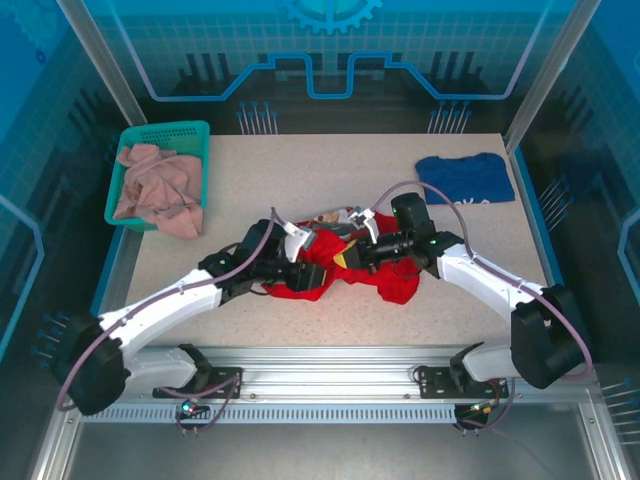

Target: Fold the inside-out t-shirt

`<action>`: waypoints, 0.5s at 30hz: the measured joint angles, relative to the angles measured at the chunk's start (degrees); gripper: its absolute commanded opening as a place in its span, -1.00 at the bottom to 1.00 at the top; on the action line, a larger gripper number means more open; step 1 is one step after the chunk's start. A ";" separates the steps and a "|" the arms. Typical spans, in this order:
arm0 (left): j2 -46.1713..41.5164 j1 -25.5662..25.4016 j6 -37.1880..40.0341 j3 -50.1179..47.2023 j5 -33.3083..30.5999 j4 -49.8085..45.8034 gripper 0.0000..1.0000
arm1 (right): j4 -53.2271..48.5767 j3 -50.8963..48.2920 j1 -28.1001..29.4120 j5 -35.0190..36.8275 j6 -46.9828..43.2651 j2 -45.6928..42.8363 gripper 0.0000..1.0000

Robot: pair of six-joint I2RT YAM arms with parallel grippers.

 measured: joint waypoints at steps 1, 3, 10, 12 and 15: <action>1.42 0.33 0.37 0.00 0.61 0.09 -0.12 | -0.02 0.00 -0.11 0.02 0.00 0.00 -1.00; 3.17 1.27 0.55 0.11 1.53 0.39 -0.12 | -0.02 0.00 -0.28 0.26 0.17 -0.04 -1.00; 6.21 3.82 0.76 1.57 3.87 2.29 -0.07 | -0.04 0.00 -0.57 0.87 0.44 -0.52 -1.00; 7.02 3.87 0.74 2.19 5.09 3.21 -0.15 | -0.02 0.00 -0.57 1.01 0.55 -0.55 -1.00; 8.50 3.87 0.74 3.06 6.58 4.92 -0.33 | -0.02 0.00 -0.57 1.27 0.63 -0.55 -1.00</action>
